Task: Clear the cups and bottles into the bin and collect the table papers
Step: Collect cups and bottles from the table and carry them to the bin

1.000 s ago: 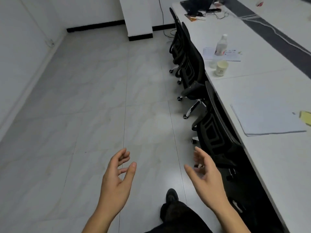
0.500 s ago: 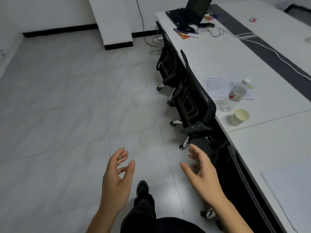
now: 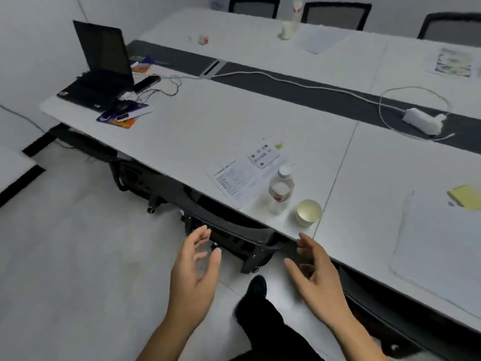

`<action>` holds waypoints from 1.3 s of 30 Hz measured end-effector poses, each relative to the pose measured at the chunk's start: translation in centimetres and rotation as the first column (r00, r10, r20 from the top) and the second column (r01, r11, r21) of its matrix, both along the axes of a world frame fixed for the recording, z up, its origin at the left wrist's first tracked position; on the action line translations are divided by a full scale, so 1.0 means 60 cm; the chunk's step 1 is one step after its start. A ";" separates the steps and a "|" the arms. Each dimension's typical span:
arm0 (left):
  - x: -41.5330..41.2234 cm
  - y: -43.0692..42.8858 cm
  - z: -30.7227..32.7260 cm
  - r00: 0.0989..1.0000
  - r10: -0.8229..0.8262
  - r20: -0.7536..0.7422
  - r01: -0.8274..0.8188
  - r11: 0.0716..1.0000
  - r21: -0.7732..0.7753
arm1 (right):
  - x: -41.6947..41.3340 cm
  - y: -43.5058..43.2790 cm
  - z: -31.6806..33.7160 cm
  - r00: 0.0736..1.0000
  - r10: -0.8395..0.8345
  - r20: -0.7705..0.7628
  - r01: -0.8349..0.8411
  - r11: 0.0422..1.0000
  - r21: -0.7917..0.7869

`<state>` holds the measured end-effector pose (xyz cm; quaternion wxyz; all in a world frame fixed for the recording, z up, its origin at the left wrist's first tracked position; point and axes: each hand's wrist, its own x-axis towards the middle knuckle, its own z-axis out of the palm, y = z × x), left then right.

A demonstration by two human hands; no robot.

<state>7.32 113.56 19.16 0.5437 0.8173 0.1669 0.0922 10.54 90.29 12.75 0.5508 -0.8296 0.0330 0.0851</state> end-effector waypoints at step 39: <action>0.493 0.017 -0.087 0.826 -0.491 -0.277 0.500 0.865 -0.045 | 0.269 0.102 -0.078 0.812 -0.571 -0.117 0.542 0.814 -0.209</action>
